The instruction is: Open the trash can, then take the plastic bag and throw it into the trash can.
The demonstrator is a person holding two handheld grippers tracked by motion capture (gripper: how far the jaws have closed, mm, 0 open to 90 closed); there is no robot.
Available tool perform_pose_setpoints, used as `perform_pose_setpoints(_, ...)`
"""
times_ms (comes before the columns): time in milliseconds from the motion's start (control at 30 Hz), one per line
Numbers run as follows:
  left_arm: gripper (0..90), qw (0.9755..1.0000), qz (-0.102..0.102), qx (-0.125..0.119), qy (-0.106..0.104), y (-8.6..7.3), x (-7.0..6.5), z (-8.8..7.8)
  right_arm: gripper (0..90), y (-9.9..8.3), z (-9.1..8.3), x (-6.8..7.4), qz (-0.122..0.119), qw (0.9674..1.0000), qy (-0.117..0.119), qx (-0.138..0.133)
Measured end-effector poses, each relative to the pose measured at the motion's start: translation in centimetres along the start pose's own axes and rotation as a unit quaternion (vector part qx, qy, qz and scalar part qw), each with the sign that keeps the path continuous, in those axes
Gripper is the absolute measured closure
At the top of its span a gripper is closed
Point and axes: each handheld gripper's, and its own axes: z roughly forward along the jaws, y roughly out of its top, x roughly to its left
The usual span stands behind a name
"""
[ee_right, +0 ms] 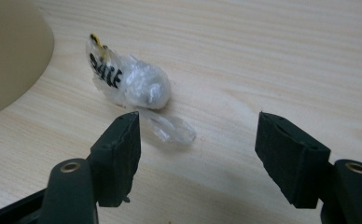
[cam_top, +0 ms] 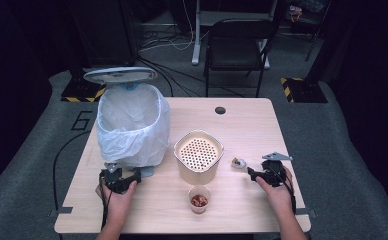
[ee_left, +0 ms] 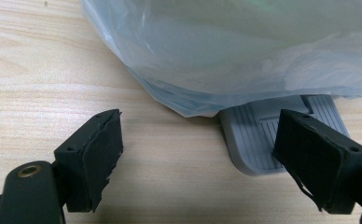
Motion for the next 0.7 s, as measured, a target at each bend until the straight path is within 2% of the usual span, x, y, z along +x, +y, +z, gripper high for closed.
perform_pose_setpoints(33, 15.2, 1.0000, -0.005, -0.004, -0.001, 0.0, -0.1, 0.1, 32.5, 0.2, -0.2, 0.0, -0.007, 1.0000, 0.001, -0.004)
perform_pose_setpoints(133, 15.2, 1.0000, -0.003, -0.003, -0.001, 0.0, 0.0, 0.0, 36.0, 0.8, -0.5, 0.2, -0.019, 0.9998, 0.008, -0.005)
perform_pose_setpoints(267, 15.2, 1.0000, -0.004, -0.006, 0.001, 0.0, 0.0, 0.1, 40.6, 1.8, -0.5, 0.7, -0.036, 0.9990, 0.027, -0.008)
perform_pose_setpoints(300, 15.2, 1.0000, -0.003, -0.005, 0.000, 0.0, 0.0, 0.1, 42.6, 2.1, -0.2, 1.1, -0.049, 0.9979, 0.042, -0.007)
perform_pose_setpoints(467, 15.2, 1.0000, -0.005, -0.003, -0.001, 0.0, 0.0, 0.0, 40.8, 2.9, 0.5, 1.6, -0.065, 0.9959, 0.063, -0.008)
perform_pose_setpoints(533, 15.2, 1.0000, -0.007, -0.004, -0.001, 0.0, -0.1, 0.1, 39.8, 3.2, 0.9, 1.8, -0.075, 0.9952, 0.063, -0.006)
perform_pose_setpoints(600, 15.2, 1.0000, -0.004, -0.002, -0.002, 0.0, 0.0, 0.0, 39.9, 3.5, 1.6, 1.8, -0.075, 0.9947, 0.070, -0.002)
perform_pose_setpoints(700, 15.2, 1.0000, -0.005, -0.003, -0.002, 0.0, 0.0, 0.1, 40.9, 3.5, 2.3, 1.7, -0.060, 0.9948, 0.082, 0.000)
